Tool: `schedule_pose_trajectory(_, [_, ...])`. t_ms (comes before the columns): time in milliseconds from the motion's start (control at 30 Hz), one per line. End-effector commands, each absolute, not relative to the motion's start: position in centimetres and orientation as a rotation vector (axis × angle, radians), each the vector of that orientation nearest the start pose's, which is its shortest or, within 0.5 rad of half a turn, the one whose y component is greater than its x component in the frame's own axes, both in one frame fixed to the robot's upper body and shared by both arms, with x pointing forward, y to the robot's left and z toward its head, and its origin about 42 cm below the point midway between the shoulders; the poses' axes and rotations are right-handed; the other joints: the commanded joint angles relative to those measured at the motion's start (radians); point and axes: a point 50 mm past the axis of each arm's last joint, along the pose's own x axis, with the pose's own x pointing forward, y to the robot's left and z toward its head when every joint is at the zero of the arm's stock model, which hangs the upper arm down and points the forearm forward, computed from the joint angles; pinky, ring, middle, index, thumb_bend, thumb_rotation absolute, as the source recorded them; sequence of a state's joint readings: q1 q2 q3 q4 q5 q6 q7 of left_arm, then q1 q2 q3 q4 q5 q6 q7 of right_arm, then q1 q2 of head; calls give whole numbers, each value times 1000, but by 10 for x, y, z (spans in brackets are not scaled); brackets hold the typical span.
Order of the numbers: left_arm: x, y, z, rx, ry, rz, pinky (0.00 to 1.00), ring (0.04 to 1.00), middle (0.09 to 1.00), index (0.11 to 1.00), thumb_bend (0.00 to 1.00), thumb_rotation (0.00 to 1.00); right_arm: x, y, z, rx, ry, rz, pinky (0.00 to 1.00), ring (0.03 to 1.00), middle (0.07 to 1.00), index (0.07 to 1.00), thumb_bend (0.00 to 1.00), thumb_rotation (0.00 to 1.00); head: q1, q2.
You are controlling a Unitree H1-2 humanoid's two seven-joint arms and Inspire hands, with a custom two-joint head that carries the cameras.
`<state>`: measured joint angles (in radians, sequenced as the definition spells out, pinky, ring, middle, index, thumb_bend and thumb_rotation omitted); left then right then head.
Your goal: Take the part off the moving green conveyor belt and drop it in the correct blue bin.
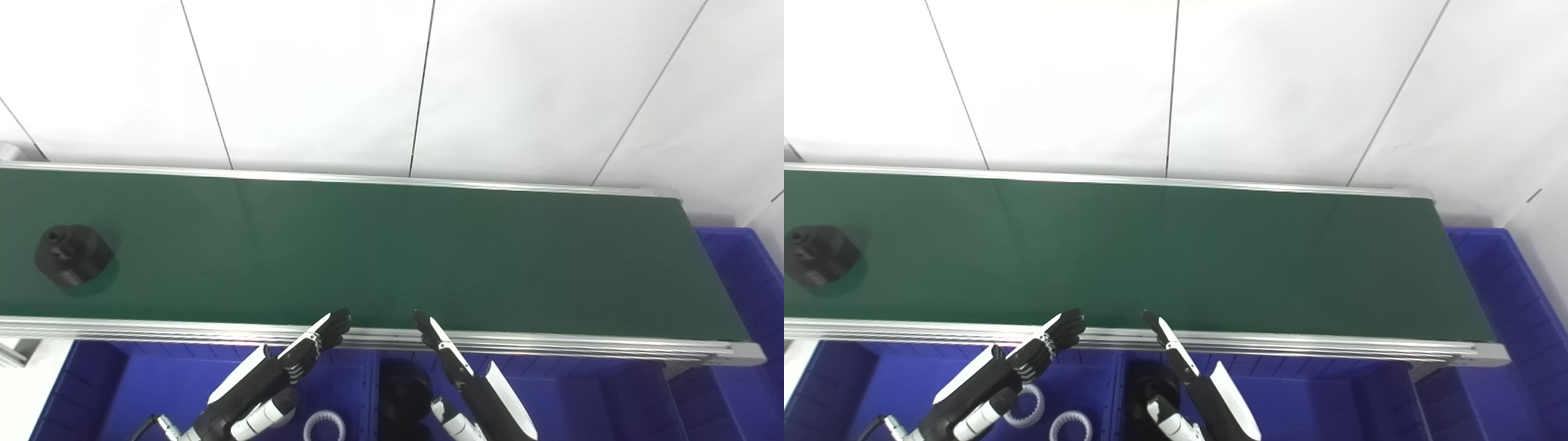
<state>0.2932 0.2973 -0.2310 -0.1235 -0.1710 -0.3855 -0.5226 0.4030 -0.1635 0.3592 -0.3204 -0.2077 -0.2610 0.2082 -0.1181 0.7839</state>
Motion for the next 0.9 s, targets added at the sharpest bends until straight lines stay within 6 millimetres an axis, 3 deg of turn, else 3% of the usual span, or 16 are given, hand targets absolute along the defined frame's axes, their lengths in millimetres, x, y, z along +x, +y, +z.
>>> schedule_pose_trajectory(0, [168,232,95,89,-203,-720,1000,1000,1000,1000,500,953,133,-162,117,-214,-193,536,976,1000,1000,1000,495,1000,1,2])
schedule_pose_trajectory(767, [167,232,96,86,-202,-716,1000,1000,1000,1000,501,948,134,-162,117,-202,-189,542,964,1000,1000,1000,492,1000,0,22])
schedule_pose_trajectory(833, [168,230,96,84,-202,-717,1000,1000,1000,1000,500,946,134,-163,117,-195,-185,541,958,1000,1000,1000,495,999,40,21])
schedule_pose_trajectory(867, [167,228,96,85,-199,-717,1000,1000,1000,1000,500,945,133,-165,116,-190,-179,540,953,1000,1000,1000,498,995,105,5])
